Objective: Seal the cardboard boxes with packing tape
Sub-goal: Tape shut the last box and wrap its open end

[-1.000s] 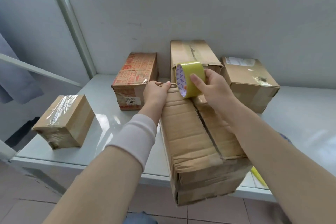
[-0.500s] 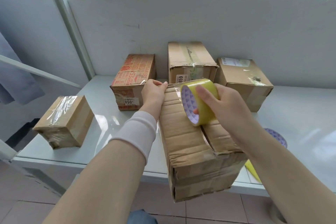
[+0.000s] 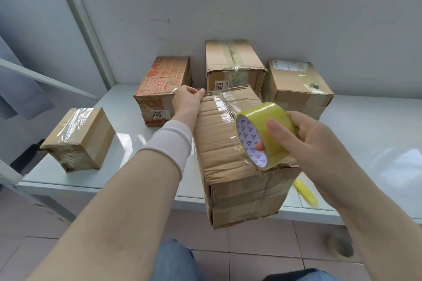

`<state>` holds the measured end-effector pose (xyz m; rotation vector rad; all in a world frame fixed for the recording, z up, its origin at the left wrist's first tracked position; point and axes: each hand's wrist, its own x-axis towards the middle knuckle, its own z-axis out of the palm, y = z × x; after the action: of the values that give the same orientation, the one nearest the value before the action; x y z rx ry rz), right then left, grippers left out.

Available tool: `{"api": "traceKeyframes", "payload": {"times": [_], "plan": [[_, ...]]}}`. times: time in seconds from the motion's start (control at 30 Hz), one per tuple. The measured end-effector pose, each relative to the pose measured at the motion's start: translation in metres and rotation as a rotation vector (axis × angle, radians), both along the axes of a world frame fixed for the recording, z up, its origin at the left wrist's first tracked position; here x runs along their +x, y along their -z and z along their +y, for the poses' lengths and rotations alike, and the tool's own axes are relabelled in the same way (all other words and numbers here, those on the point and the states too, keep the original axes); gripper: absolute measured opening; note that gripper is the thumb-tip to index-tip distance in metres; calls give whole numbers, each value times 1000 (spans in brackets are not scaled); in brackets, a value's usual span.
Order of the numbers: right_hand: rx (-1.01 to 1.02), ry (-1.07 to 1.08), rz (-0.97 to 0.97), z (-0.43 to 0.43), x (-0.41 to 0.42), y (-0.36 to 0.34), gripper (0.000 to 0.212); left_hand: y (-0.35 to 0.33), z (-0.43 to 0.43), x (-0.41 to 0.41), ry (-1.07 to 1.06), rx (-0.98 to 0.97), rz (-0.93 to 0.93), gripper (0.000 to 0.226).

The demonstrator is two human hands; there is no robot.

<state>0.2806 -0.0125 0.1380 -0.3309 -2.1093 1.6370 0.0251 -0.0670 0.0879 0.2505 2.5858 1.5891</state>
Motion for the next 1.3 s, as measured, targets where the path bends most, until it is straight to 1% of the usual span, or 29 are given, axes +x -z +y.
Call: {"api": "traceKeyframes", "payload": {"times": [0.1, 0.13, 0.2, 0.27, 0.33, 0.4, 0.5, 0.53, 0.6, 0.7, 0.73, 0.77, 0.83, 0.87, 0.9, 0.97, 1.0, 1.03, 1.1, 1.13, 1.2, 1.23, 1.3], "plan": [[18, 14, 37, -4, 4, 20, 41, 0, 1, -1, -11, -16, -3, 26], [-17, 45, 40, -6, 4, 23, 41, 0, 1, 0, -11, -21, -3, 27], [-84, 100, 48, -8, 5, 21, 42, -1, 2, 0, -13, -28, 5, 27], [-50, 135, 34, -14, 12, 11, 43, -2, 1, 2, -16, -41, 12, 28], [-46, 145, 7, -21, 22, 4, 40, -2, 1, 1, -14, -47, 14, 29], [-69, 168, -45, -26, 36, 4, 43, -2, 1, 1, -11, -53, 18, 29], [-82, 218, -166, -29, 53, 23, 45, 0, 2, -1, -15, -63, 20, 30], [-96, 229, -205, -30, 56, 32, 44, 0, 2, -2, -14, -65, 21, 30], [-120, 254, -251, -32, 57, 48, 34, 1, 3, -1, -23, -68, 25, 29], [-134, 279, -262, -34, 52, 64, 25, 2, 3, -1, -29, -66, 73, 28], [-129, 280, -258, -34, 50, 67, 25, 1, 3, 1, -22, -86, 106, 27], [-126, 282, -257, -36, 49, 68, 24, 0, 1, 4, -14, -151, 170, 26], [-139, 284, -248, -39, 47, 70, 23, -3, -5, 13, 36, -342, 416, 26], [-143, 286, -244, -40, 48, 71, 22, -5, -9, 22, 132, -392, 552, 28], [-145, 285, -240, -41, 48, 71, 22, -7, -14, 34, 306, -401, 634, 30], [-162, 264, -218, -43, 48, 69, 25, -8, -32, 65, 735, -411, 634, 39], [-175, 249, -204, -42, 49, 68, 28, -7, -45, 82, 885, -443, 618, 45], [-197, 232, -193, -43, 51, 68, 31, -4, -60, 97, 977, -449, 624, 52], [-255, 157, -163, -42, 57, 72, 35, 7, -90, 118, 1046, -359, 711, 58], [-285, 115, -145, -41, 61, 74, 39, 14, -100, 123, 1043, -317, 776, 60], [-308, 58, -127, -40, 69, 79, 49, 30, -112, 124, 973, -259, 916, 57], [-305, 47, -121, -41, 71, 80, 49, 35, -113, 123, 930, -228, 978, 52], [-291, 47, -83, -43, 71, 73, 35, 41, -108, 125, 847, -123, 1075, 40]]}}
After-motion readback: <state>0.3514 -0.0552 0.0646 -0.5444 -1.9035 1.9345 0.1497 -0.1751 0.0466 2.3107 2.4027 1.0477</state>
